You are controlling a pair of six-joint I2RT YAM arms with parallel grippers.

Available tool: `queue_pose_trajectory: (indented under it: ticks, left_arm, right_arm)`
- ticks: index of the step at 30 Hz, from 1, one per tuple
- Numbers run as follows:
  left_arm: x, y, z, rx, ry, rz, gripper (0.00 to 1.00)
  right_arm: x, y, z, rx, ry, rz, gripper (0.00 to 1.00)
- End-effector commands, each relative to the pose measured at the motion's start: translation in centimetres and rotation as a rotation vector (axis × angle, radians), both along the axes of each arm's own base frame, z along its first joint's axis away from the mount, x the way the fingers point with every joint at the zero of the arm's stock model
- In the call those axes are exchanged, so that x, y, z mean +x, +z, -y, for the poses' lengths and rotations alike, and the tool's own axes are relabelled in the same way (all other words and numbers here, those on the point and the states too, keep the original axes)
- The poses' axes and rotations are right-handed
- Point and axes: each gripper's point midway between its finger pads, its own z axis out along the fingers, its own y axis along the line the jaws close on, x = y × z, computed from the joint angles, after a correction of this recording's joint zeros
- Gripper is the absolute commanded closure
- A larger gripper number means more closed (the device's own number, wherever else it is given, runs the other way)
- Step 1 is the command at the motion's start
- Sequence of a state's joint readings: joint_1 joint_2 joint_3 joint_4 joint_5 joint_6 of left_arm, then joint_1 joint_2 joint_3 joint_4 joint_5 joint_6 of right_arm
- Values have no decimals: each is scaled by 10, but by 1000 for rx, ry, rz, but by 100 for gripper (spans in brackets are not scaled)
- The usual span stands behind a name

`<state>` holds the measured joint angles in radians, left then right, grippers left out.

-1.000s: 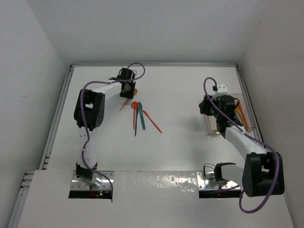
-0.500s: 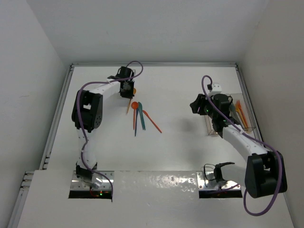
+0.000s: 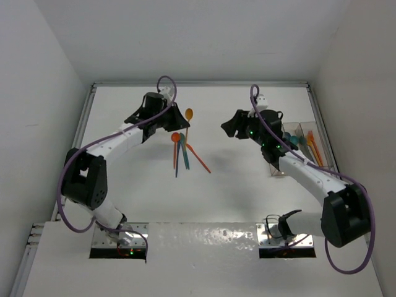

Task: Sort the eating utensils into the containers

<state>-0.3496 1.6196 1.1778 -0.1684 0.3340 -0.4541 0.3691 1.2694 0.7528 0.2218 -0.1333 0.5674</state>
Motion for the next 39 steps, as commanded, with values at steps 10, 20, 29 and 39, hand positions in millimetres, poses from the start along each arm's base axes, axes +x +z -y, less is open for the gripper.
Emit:
queue_pose_trajectory:
  ticks: [10, 20, 29, 39]
  left_arm:
    - [-8, 65, 51, -246, 54, 110, 100]
    - [-10, 66, 55, -289, 86, 97, 100]
    - [-15, 60, 68, -281, 62, 90, 100]
    - [-19, 32, 52, -162, 99, 46, 59]
  right_arm:
    - [-8, 34, -87, 130, 176, 2, 44]
    - [-13, 14, -114, 105, 230, -31, 48]
    - [-7, 6, -121, 73, 234, -14, 81]
    - [-8, -8, -73, -200, 157, 25, 100]
